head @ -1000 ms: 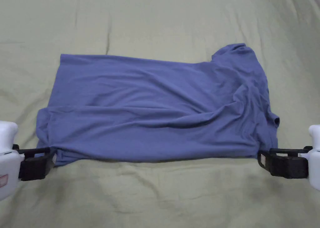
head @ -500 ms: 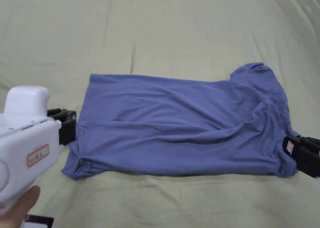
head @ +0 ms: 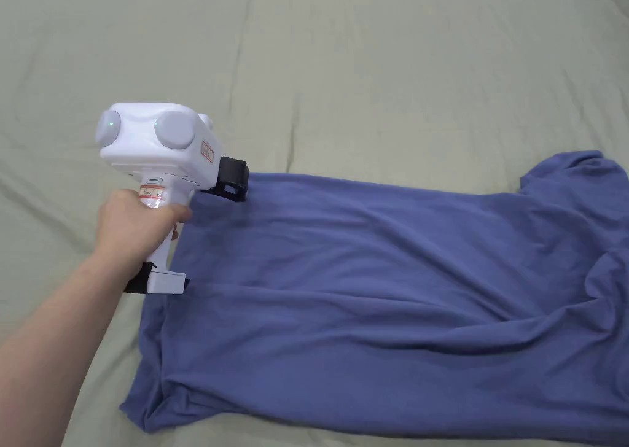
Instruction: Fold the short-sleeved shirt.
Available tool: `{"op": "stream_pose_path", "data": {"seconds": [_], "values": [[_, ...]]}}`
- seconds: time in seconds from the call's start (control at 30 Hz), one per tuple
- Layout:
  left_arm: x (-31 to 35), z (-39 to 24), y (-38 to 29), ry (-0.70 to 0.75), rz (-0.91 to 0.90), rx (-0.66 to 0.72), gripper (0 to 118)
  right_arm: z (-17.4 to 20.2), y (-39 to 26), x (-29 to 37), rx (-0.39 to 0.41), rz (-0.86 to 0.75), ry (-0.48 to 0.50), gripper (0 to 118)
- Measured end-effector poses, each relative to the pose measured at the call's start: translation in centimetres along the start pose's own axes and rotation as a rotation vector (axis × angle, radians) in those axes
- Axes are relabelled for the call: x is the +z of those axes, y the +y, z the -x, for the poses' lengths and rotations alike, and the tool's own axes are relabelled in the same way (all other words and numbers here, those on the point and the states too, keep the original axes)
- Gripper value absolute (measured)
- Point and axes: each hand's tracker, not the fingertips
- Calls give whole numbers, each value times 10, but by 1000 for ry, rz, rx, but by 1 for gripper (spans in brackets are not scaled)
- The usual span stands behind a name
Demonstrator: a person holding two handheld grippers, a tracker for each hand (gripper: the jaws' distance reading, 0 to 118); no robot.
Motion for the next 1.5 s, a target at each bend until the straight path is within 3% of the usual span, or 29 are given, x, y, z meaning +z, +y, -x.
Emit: {"op": "stream_pose_path", "data": {"seconds": [0.07, 0.1, 0.13, 0.17, 0.2, 0.23, 0.27, 0.33, 0.53, 0.6, 0.63, 0.67, 0.73, 0.87, 0.97, 1.03, 1.1, 1.13, 1.17, 1.2, 1.23, 1.3, 1.37, 1.5], "values": [[-6, -1, -2, -13, 1, 12, 97, -4, -3, -9, 0, 26, -2, 2], [3, -1, -8, -22, -51, -14, 92, -5, -5, -13, 2, 38, -6, 2], [7, -2, -10, -22, -68, -39, 79, -6, -7, -17, 3, 48, -8, 2], [11, -2, -12, -31, -59, -76, 58, -9, -10, -21, 0, 57, -5, 2], [16, -1, -9, -8, -63, -84, 24, -11, -13, -25, -6, 68, -3, 2], [20, 1, -9, -12, -71, -90, 2, -13, -15, -28, -13, 76, -1, 2], [24, 5, -9, -3, -70, -87, 2, -13, -18, -31, -26, 85, -3, 2], [33, 7, -6, -118, -52, -27, 2, -16, -23, -33, -53, 89, 9, 2], [108, -9, -16, -73, -229, -135, 2, -23, -16, -22, -89, 77, 26, 5], [137, -14, -28, -121, -302, -117, 2, -36, -2, -19, -177, 47, 28, 23], [147, -16, -34, -148, -317, -105, 2, -44, 8, -26, -206, 72, 47, 74], [154, -18, -40, -164, -326, -110, 2, -53, 19, -36, -225, 92, 82, 118], [165, -22, -53, -150, -377, -108, 2, -76, 40, -45, -287, 1, 124, 118], [161, -16, -60, -158, -363, -62, 2, -112, 108, -116, -347, 112, 38, 118], [154, -14, -61, -166, -340, -42, 2, -136, 132, -181, -323, 224, -129, 118], [148, -11, -59, -170, -327, -29, 2, -144, 138, -215, -251, 304, -188, 116], [141, -9, -56, -184, -311, -11, 2, -144, 133, -239, -247, 400, -186, 79], [145, -14, -57, -189, -302, -8, 2, -141, 130, -244, -239, 427, -177, 67], [142, -14, -55, -185, -295, -7, 2, -132, 129, -238, -164, 395, -221, 51], [140, -14, -53, -182, -291, -5, 2, -124, 134, -230, -99, 355, -195, 11], [139, -13, -51, -181, -288, -8, 2, -120, 135, -227, -101, 348, -151, 3], [134, -7, -45, -169, -287, -9, 2, -110, 132, -219, -62, 333, -190, 3], [138, -4, -42, -179, -289, -1, 2, -108, 133, -220, -37, 373, -162, 3], [161, 6, -51, -195, -306, -4, 2, -107, 137, -174, -30, 227, -144, 3]]}}
